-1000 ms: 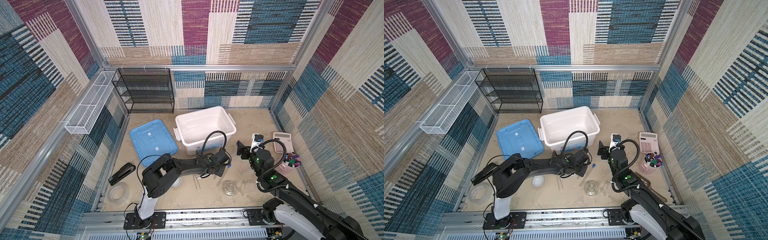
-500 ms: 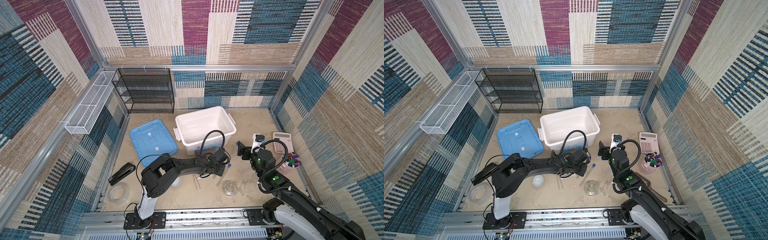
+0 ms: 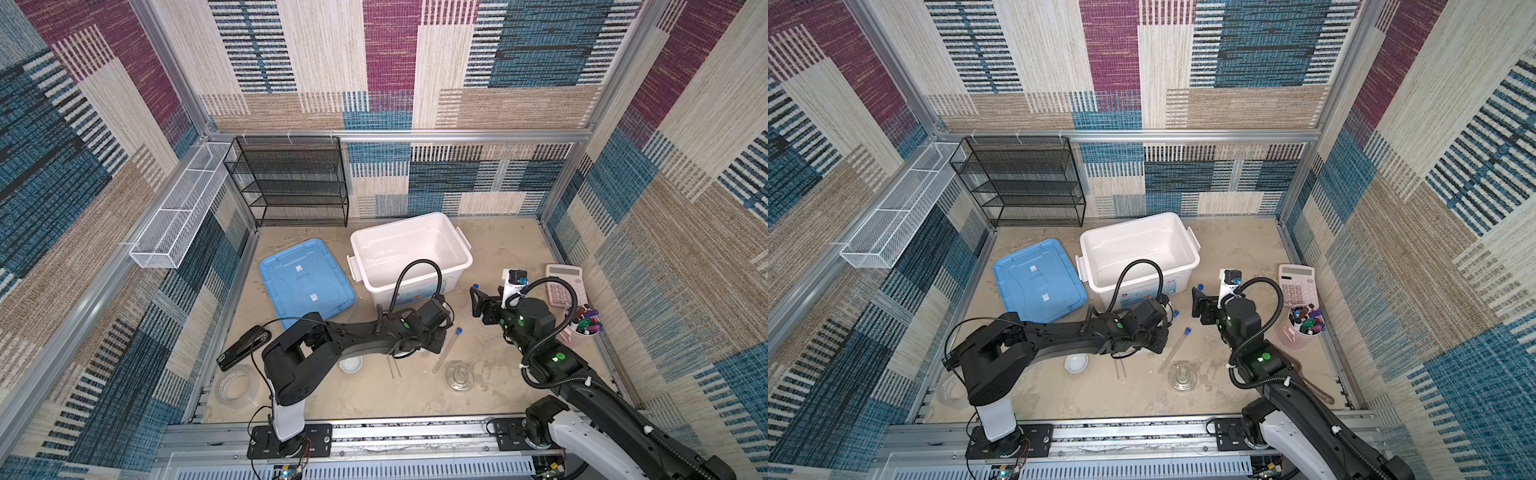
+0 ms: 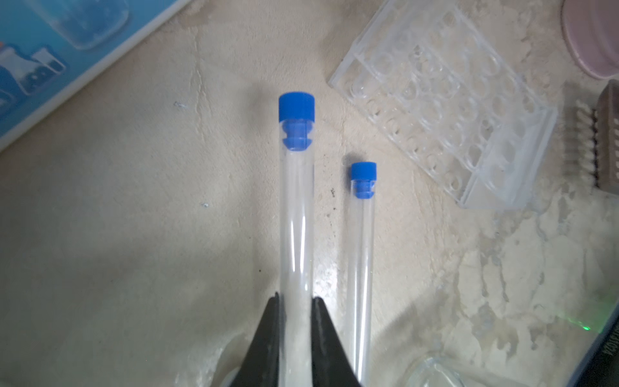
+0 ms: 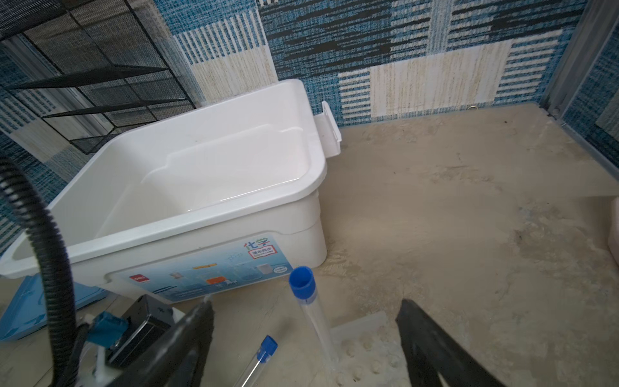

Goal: Organize the chemistry lab equipment
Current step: 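Close the left gripper on the test tube and lift it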

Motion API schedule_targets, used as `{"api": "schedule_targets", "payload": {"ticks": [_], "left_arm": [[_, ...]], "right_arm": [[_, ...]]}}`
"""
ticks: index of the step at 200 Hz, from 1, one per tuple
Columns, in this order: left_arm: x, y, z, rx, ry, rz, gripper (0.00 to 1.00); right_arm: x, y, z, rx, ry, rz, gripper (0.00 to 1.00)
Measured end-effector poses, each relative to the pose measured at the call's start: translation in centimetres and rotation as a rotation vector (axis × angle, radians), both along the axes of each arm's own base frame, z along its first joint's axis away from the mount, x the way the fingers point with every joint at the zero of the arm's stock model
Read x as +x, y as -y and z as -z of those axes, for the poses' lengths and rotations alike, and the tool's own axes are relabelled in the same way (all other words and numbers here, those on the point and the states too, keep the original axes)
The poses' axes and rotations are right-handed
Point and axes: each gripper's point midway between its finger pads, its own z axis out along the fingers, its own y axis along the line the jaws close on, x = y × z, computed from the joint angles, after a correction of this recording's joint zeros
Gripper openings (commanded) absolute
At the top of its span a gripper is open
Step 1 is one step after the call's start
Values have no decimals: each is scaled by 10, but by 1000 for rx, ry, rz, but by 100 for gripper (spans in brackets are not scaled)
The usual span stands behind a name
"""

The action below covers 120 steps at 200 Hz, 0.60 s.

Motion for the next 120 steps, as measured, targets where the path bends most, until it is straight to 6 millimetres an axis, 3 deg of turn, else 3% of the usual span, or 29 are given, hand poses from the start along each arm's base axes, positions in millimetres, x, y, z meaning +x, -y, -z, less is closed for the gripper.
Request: {"api": "schedule_targets", "payload": {"ticks": [62, 120], "left_arm": [[-2, -15, -10, -20, 73, 2, 14], [-5, -12, -31, -91, 160, 40, 14]], "right_arm": [[-10, -19, -6, 67, -50, -106, 85], [-13, -36, -21, 124, -65, -190, 80]]}}
